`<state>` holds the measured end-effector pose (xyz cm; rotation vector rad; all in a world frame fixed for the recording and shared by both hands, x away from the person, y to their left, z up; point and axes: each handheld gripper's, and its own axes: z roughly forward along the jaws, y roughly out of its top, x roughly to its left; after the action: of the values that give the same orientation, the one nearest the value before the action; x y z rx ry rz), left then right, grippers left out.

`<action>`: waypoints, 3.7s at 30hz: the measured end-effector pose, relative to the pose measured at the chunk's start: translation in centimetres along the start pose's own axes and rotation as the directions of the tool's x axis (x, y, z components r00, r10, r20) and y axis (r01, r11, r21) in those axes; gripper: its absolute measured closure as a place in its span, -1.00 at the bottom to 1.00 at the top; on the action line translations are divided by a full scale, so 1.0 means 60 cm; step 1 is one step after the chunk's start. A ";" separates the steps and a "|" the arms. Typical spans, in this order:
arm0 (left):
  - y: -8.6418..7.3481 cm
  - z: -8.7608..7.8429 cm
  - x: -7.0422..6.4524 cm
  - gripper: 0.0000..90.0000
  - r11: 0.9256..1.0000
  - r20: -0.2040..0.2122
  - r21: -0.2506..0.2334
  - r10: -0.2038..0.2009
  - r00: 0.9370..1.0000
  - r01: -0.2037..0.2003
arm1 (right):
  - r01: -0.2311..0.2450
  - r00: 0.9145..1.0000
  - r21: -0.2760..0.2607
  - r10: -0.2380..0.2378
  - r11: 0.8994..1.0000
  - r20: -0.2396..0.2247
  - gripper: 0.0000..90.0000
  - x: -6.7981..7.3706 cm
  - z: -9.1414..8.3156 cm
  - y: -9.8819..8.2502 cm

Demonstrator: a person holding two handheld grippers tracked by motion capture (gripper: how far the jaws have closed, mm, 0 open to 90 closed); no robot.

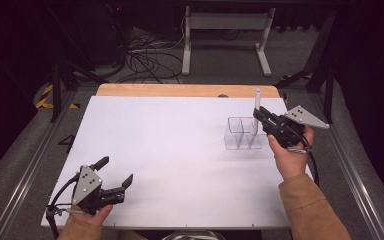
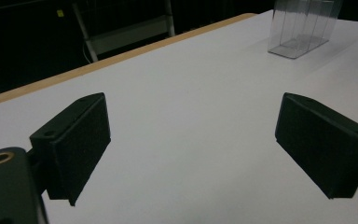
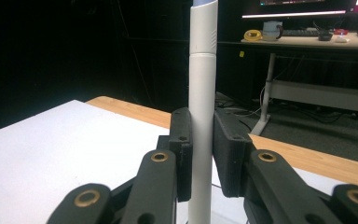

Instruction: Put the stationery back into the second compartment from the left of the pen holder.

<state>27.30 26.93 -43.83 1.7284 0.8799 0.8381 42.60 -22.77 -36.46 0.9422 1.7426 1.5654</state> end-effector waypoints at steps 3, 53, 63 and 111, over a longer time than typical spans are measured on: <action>0.000 0.000 0.000 -0.76 1.000 0.004 0.005 0.001 1.000 -0.001 | -0.006 1.000 -0.002 0.006 1.000 0.003 0.75 -0.004 0.009 -0.003; 0.000 0.000 0.000 -0.75 1.000 0.007 0.002 0.002 1.000 -0.002 | -0.002 0.998 0.096 -0.003 0.995 0.055 0.74 -0.020 0.074 -0.063; 0.000 0.000 0.000 -0.75 1.000 0.005 0.000 0.000 1.000 0.000 | 0.031 0.997 0.069 -0.036 0.997 0.064 0.03 -0.014 0.064 -0.055; 0.001 -0.007 -0.002 -0.75 1.000 -0.007 -0.005 -0.006 1.000 0.006 | 0.099 0.976 0.064 -0.084 0.993 -0.200 -0.39 0.063 -0.064 -0.029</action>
<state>26.91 26.98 -43.66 1.7186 0.8857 0.8423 37.16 -21.88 -37.64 0.7502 1.9630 1.5892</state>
